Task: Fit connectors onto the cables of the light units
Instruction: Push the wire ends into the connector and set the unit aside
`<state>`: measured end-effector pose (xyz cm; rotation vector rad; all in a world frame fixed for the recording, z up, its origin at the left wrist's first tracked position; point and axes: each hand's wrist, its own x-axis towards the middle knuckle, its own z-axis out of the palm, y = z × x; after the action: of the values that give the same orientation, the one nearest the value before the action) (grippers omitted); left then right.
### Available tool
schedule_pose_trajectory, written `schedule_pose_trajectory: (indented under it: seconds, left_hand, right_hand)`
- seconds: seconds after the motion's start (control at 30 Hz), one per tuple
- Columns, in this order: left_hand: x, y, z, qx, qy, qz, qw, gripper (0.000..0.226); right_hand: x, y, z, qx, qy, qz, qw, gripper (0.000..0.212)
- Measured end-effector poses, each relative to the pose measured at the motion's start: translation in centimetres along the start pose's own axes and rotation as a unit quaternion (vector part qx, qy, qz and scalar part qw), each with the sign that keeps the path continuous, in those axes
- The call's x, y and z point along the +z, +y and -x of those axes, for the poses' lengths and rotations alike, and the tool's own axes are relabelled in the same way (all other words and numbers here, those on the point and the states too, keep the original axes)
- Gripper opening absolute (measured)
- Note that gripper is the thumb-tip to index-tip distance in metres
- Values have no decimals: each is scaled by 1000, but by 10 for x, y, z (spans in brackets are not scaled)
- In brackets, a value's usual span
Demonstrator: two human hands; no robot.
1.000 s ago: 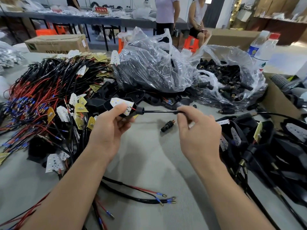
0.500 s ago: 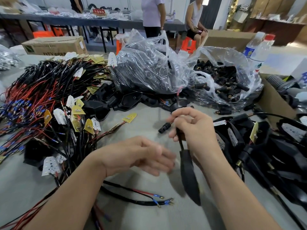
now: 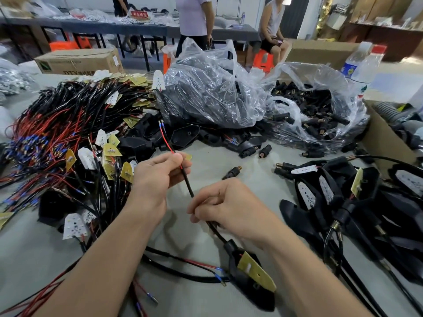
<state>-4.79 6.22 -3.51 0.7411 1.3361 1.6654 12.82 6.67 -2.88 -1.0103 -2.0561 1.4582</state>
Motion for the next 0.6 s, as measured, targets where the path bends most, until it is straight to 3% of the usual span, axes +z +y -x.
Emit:
schedule_pose_trajectory:
  seconds: [0.1,0.17,0.23,0.27,0.3,0.4,0.5,0.6]
  left_hand:
    - [1,-4,-3,18,24,-52,998,28]
    - [1,-9,-5,17,8,-119,993,49]
    - [2,-15,-4,24,-18,-190,981,57]
    - [2,-18,-3,41,-19,-232,972,54]
    - [3,-20,-2,69,-9,-283,957,50]
    - [4,-18,5,154,7,-416,896,48]
    - [7,-15,12,178,-23,-483,857,55]
    - [9,-16,12,176,-10,-536,826,43]
  right_hand:
    - [-3,-3,3,2,-74,-43,996,16]
    - [-10,4,-1,0,57,-48,997,17]
    - [-25,16,-10,-21,271,71,960,18]
    - [-32,22,-12,-18,321,144,936,24]
    - [-36,28,-14,-5,313,219,924,35]
    - [-37,49,-21,13,169,383,908,57]
    - [-39,56,-25,10,170,346,923,46]
    - [-44,56,-27,29,199,363,910,28]
